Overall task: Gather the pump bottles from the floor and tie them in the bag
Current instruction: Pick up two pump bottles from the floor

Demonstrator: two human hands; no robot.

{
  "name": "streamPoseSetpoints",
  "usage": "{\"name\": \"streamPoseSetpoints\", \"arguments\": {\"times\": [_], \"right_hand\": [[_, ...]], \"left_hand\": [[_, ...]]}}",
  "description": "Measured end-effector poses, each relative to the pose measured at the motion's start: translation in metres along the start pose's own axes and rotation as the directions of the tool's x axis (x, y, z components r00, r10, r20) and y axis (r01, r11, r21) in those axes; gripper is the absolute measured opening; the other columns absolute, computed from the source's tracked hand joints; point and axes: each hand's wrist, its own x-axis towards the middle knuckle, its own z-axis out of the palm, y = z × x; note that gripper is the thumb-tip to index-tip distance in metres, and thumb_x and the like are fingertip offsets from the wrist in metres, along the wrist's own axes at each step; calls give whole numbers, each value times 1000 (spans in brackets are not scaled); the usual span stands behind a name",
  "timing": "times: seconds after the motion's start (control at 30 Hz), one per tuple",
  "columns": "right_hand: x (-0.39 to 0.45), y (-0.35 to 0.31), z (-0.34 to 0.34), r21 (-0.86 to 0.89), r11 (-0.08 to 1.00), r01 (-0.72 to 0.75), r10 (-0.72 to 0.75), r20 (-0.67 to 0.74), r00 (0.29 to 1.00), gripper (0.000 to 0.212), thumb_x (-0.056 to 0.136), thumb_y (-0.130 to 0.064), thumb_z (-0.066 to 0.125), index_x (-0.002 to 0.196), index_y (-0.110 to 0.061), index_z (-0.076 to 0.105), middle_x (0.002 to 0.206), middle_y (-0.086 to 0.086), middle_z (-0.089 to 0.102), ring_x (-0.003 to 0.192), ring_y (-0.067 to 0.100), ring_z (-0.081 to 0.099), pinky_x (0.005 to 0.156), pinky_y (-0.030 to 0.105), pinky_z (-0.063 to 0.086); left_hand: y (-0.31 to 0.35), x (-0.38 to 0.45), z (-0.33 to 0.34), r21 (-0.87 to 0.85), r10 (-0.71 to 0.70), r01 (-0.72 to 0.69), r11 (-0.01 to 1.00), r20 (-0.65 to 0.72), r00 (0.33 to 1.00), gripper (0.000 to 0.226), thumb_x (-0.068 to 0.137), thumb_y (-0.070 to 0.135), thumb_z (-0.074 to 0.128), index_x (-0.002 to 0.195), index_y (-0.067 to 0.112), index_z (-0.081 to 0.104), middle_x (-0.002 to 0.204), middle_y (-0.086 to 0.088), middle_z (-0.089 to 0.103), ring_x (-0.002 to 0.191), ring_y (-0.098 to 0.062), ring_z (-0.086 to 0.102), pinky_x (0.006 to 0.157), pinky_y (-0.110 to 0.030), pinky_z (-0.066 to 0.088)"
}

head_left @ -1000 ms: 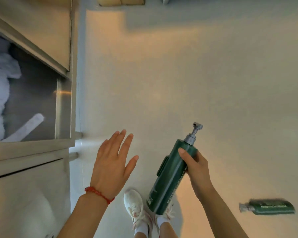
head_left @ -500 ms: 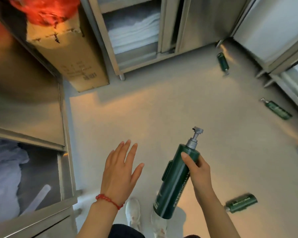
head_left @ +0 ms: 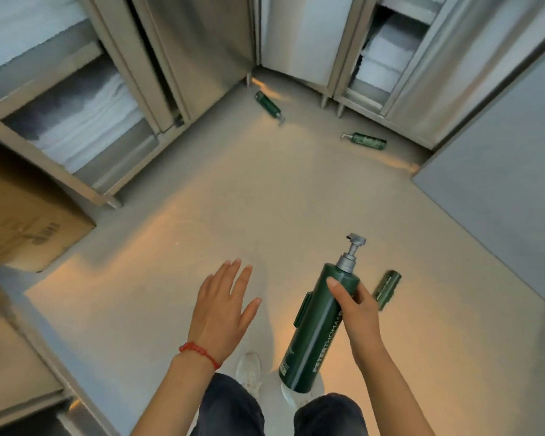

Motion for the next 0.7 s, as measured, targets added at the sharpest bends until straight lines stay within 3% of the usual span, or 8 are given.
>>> {"name": "streamPoseSetpoints", "arguments": {"times": [0.13,0.23,0.33,0.5,0.57,0.63,0.7], "right_hand": [[-12,5,-41,61,998,9,1,-172,985,16,76,-33,69,90,-31,64,86,-2,69,74,6,66,60,17,49],[-19,7,-76,94,995,19,8,-277,961,18,76,-33,68,93,-30,63,88,1,67,80,14,64,62,21,47],[-21,8,-117,132,991,29,22,-374,927,18,77,-34,67,93,-27,62,87,2,67,78,14,63,62,22,46],[-9,4,-194,208,977,55,59,-506,860,18,78,-35,66,93,-27,61,88,3,65,81,17,62,64,24,46],[3,-1,-226,232,970,69,70,-541,838,18,78,-35,66,93,-27,61,88,4,65,82,18,62,64,24,46],[18,-10,-256,250,964,85,75,-565,822,17,78,-35,66,92,-28,60,88,4,64,82,19,62,65,25,47],[30,-18,-285,269,958,99,83,-589,804,16,78,-35,65,91,-29,60,89,4,64,83,19,62,66,25,47]], "left_hand": [[32,25,1,43,166,-169,985,56,984,65,93,48,14,121,5,53,125,-19,58,114,-35,55,90,-53,47],[63,41,13,43,269,-271,962,44,962,46,90,36,47,123,5,52,127,-20,56,116,-37,53,92,-53,44],[101,56,26,44,358,-360,932,51,932,51,83,29,62,126,5,49,131,-20,52,121,-37,48,98,-53,40],[181,90,44,52,463,-473,880,133,876,50,83,30,61,125,6,50,131,-20,53,120,-37,49,97,-52,40],[215,109,52,59,499,-512,857,152,853,47,90,38,45,123,5,52,128,-20,55,118,-37,52,94,-53,43],[253,129,56,59,529,-546,836,185,829,64,92,50,18,122,6,53,127,-19,57,116,-36,54,91,-52,45],[288,147,60,65,563,-583,810,193,804,71,91,53,11,121,5,54,126,-19,57,115,-36,54,90,-52,46]]}}
